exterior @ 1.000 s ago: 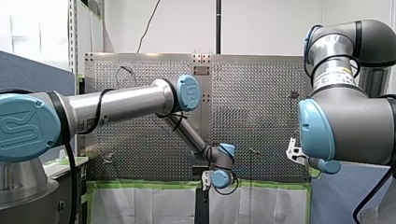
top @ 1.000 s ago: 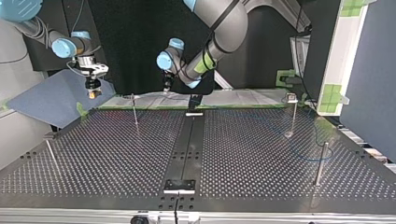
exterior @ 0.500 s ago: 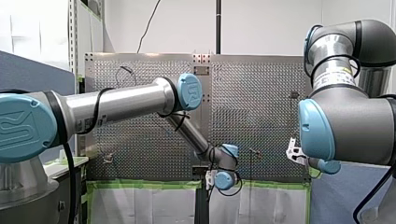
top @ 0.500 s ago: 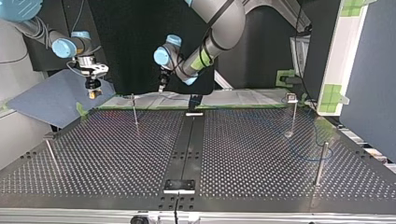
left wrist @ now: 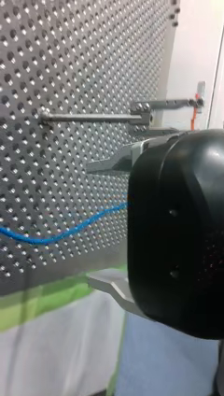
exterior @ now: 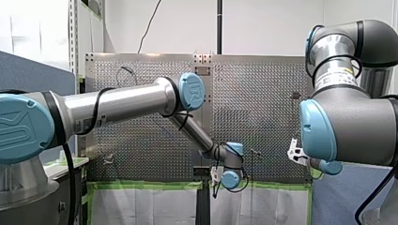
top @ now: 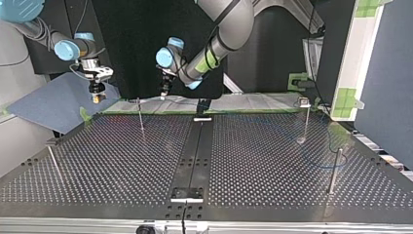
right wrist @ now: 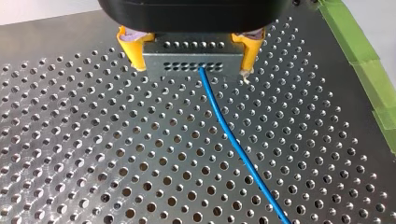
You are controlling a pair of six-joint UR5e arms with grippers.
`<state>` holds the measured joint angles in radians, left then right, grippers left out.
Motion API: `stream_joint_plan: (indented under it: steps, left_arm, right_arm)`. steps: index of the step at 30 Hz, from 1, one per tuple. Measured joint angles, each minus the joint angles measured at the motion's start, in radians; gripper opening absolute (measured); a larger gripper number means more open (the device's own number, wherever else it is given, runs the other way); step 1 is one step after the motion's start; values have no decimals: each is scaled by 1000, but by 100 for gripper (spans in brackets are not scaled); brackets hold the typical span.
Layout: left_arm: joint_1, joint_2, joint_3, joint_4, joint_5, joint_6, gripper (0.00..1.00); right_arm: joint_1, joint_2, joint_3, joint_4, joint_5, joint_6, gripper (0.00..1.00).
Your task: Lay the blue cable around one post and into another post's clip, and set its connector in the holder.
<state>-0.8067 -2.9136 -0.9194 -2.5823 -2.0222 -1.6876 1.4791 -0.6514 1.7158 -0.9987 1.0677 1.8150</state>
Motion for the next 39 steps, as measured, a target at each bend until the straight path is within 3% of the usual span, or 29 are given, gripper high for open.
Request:
stream_joint_plan:
  steps: [10, 18, 39]
  left_arm:
    - [19, -1, -33, 0, -15, -9, 100]
    - [27, -3, -2, 0, 1, -15, 100]
    - [31, -2, -9, 2, 5, -24, 100]
  right_arm:
    - [3, 0, -1, 0, -1, 0, 0]
    - [4, 0, -1, 0, -2, 0, 0]
    - [7, 0, -1, 1, 0, 0, 0]
